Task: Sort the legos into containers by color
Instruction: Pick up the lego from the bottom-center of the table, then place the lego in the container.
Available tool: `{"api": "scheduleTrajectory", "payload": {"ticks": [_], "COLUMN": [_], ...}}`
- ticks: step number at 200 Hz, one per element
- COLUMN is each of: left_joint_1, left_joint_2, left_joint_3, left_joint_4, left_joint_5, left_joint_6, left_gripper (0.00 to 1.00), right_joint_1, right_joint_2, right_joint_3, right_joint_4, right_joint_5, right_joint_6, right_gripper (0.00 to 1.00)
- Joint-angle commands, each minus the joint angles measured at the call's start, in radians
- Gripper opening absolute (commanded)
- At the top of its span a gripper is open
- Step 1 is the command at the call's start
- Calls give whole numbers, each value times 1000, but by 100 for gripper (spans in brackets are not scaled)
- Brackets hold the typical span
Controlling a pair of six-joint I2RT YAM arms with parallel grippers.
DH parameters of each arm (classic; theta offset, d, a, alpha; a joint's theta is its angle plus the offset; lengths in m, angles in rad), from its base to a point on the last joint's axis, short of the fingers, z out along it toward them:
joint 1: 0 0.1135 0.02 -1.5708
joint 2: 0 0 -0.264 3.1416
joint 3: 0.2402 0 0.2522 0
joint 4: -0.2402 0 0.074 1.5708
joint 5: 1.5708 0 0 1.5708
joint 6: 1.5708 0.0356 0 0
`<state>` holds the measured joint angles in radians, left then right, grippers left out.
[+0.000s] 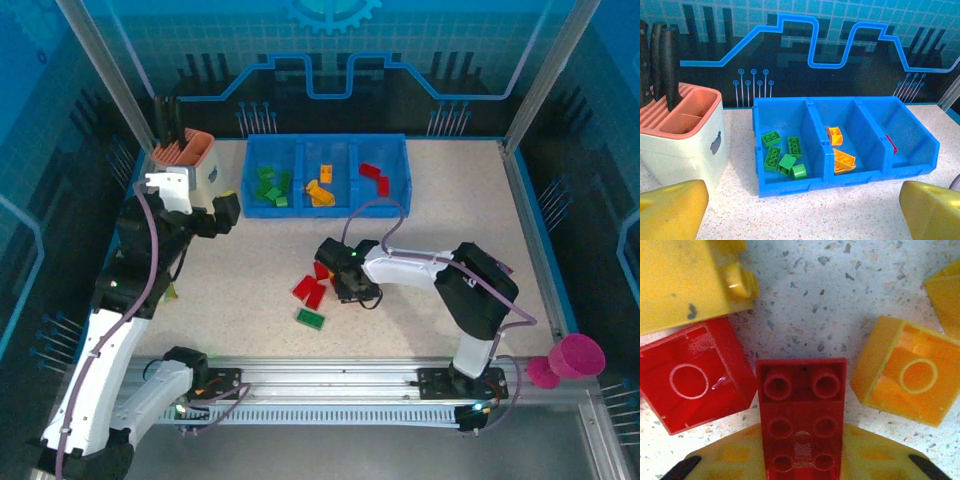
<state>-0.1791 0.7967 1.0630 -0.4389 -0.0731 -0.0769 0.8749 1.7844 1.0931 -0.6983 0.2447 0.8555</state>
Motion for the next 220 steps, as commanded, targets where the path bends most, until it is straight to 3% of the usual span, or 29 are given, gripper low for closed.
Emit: {"api": "scheduleTrajectory", "payload": {"ticks": [1,31,68,127,177,220], "left_joint_1": [9,9,9,9,9,-17], "left_joint_2": [3,14,23,111,187,208], "left_joint_3": [-12,-15,-15,67,84,-3], "left_joint_4": [17,20,17,-99,-221,-271], "left_joint_5": [0,-2,-3,-63,-45,-13], "left_joint_6": [6,10,17,-1,-217,-380], "left_gripper": [99,99,99,99,92,97], "right_joint_1": [-11,-55,-260,-493,-573,-606], "right_joint_2": [-21,-184,-254,38,358,520], "right_joint_3": [1,44,161,488,822,982], "right_joint_4": [-56,-235,-217,-70,-98,-127], "right_joint_5": [-18,24,35,10,-51,-105], "right_joint_6": [-75,-195,-410,-662,-760,-781], "right_gripper": [25,21,21,21,22,23]}}
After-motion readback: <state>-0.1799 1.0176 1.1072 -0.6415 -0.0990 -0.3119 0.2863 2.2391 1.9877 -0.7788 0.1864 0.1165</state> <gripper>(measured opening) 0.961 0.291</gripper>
